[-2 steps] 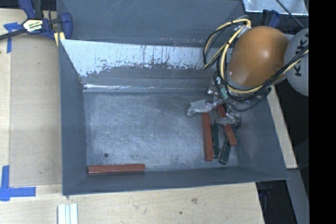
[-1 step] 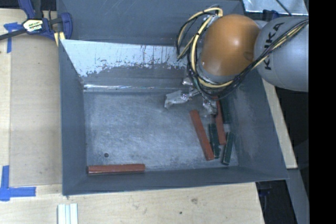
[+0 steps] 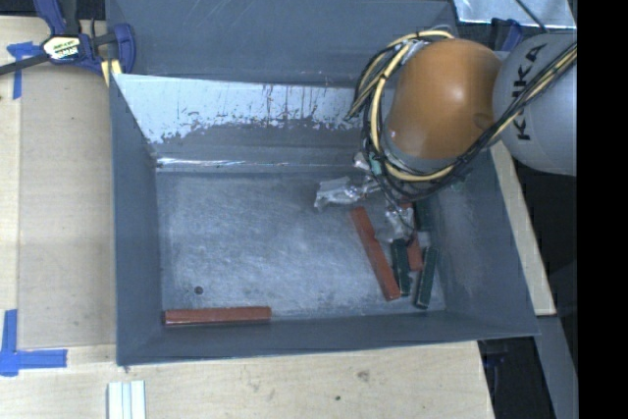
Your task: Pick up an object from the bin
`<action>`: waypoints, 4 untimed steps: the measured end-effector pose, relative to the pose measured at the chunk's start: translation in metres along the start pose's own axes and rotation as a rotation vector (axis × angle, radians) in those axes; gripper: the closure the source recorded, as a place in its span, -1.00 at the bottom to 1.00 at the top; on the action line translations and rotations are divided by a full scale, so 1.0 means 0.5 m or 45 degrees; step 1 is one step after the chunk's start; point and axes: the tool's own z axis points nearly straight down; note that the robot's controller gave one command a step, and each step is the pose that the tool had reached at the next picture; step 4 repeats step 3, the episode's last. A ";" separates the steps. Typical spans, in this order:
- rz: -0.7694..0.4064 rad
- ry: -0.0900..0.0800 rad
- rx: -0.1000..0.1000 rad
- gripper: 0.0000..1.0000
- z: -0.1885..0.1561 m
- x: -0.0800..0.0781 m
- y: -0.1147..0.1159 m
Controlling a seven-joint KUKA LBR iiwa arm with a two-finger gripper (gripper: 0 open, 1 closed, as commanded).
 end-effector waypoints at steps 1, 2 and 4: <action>-0.656 0.000 0.000 -1.00 0.068 -0.009 -0.072; -0.652 -0.001 -0.001 1.00 0.065 -0.011 -0.072; -0.615 -0.002 0.010 1.00 -0.302 -0.031 -0.042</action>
Offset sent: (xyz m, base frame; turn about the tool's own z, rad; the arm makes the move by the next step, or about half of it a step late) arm 0.0335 -0.0125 -0.0334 -0.5163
